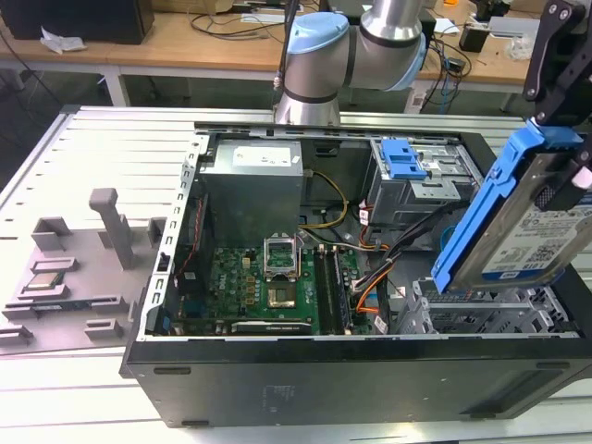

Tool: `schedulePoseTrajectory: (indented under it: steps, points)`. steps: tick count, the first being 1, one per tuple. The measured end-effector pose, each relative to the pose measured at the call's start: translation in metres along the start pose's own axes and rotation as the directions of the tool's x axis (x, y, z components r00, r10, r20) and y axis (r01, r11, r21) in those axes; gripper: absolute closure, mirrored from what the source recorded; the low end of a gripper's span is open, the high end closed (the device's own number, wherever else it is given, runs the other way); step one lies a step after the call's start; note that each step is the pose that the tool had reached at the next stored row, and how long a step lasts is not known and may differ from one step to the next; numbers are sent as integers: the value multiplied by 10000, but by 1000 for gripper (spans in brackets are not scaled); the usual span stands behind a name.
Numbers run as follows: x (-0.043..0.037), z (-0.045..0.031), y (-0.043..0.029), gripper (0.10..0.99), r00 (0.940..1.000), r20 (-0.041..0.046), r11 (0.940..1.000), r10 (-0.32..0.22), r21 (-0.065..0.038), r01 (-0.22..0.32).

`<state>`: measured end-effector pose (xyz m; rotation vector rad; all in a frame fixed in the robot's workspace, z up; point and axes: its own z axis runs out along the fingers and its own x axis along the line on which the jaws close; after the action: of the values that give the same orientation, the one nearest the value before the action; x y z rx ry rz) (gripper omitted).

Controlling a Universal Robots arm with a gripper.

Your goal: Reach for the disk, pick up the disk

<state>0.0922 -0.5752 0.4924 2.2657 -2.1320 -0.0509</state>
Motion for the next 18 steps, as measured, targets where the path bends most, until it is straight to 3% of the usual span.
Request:
schedulePoseTrajectory:
  steps: [9,15,18]
  points:
    - [160,1,10,718,10000,0,10000,6,0,-6]
    - [168,37,2,718,9981,198,9983,587,1,-587]
    - [170,88,-11,718,9980,203,9982,596,-33,-595]
